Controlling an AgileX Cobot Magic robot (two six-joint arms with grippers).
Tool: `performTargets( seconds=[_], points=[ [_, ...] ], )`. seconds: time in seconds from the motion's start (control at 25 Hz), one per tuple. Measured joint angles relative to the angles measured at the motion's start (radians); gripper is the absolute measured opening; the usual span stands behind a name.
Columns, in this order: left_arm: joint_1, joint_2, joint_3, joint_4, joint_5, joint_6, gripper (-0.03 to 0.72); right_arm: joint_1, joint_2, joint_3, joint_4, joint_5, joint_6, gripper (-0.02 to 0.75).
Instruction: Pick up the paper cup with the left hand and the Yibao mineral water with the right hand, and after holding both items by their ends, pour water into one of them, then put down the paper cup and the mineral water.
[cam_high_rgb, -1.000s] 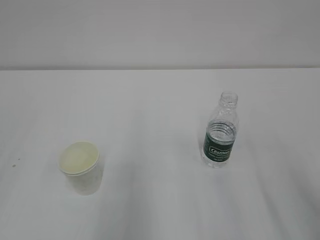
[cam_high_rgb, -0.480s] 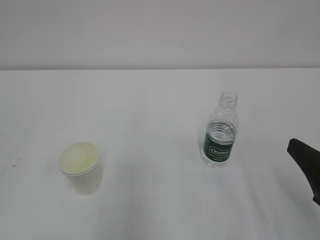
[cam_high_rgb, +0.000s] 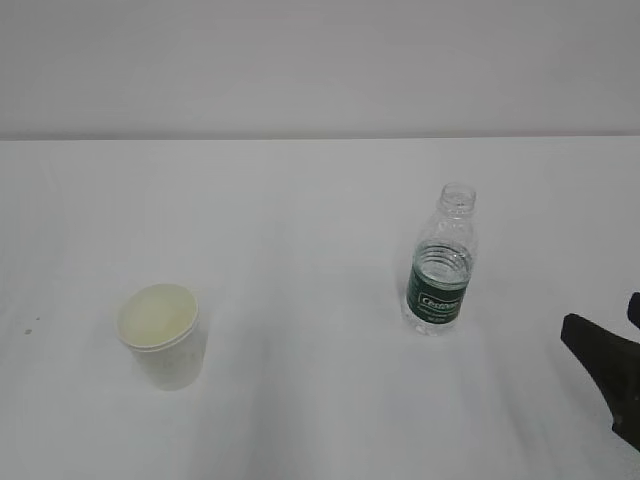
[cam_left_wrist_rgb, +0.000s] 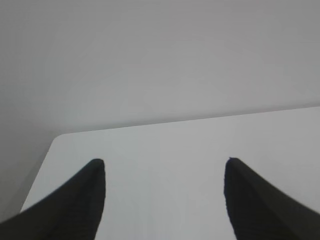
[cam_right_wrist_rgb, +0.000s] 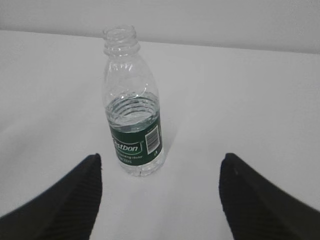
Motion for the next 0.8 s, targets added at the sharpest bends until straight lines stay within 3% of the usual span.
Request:
performTargets(
  seconds=[0.44, 0.8],
  points=[
    [0.000, 0.000, 0.000, 0.000, 0.000, 0.000, 0.529, 0.000, 0.177, 0.000, -0.013, -0.142, 0.002, 0.552],
    [0.000, 0.000, 0.000, 0.000, 0.000, 0.000, 0.529, 0.000, 0.463, -0.004, -0.039, -0.359, -0.049, 0.556]
  ],
)
